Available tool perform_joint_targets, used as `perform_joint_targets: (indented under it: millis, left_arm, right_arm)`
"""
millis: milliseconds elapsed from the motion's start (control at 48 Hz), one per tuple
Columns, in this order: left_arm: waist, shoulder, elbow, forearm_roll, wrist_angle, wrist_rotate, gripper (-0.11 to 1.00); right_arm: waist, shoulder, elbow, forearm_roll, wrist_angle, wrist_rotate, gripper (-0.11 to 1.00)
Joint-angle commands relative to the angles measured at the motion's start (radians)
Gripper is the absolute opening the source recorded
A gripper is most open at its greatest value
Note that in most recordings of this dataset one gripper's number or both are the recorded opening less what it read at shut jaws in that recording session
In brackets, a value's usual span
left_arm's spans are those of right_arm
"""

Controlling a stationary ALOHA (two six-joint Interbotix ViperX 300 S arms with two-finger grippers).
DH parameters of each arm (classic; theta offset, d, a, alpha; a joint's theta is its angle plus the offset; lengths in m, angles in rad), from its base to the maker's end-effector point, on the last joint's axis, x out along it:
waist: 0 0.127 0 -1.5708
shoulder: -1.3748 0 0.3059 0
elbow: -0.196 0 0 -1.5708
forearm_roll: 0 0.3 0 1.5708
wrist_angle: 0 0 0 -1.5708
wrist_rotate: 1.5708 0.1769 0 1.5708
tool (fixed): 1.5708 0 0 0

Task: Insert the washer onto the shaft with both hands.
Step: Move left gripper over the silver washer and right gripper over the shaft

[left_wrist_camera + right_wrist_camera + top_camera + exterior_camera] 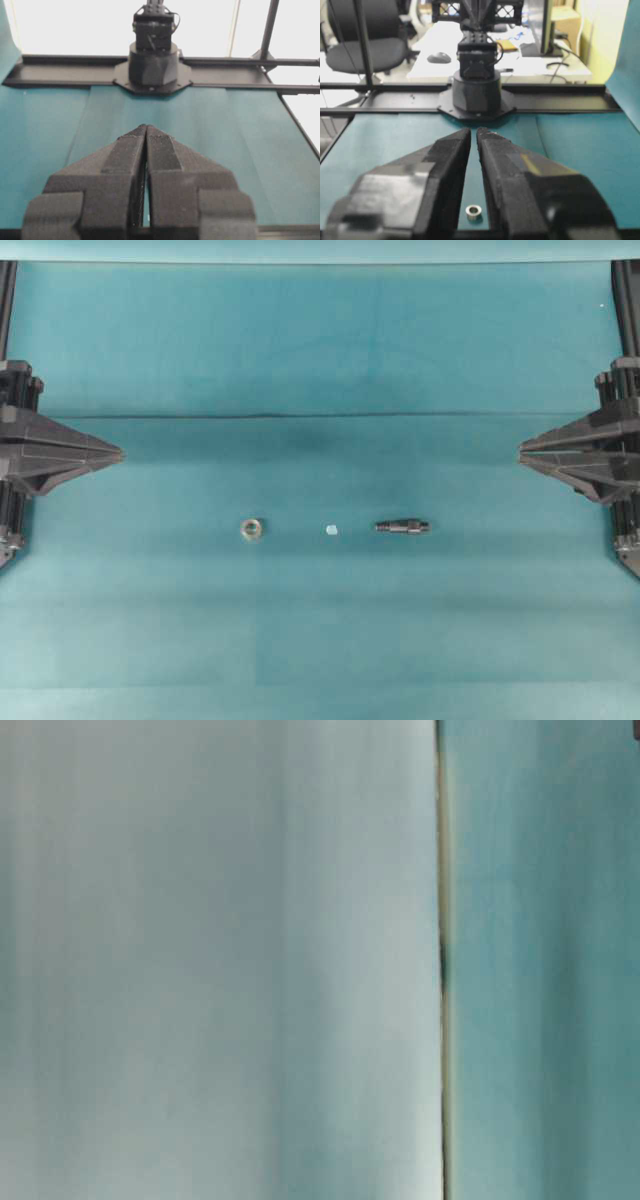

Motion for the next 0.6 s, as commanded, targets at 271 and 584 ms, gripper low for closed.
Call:
perform_joint_targets:
  millis: [271,584]
  left_arm:
    - [-0.006,0.066,-0.120,0.011,0.166,-0.034,0.02]
    - [-0.006,0.144,-0.152,0.012,0.285,-0.054,0.02]
  right_arm:
    - [0.011,0.012,-0.060,0.051,0.249,0.092,-0.10]
    - [0.008,0.081,-0.112,0.052,0.420,0.126,-0.10]
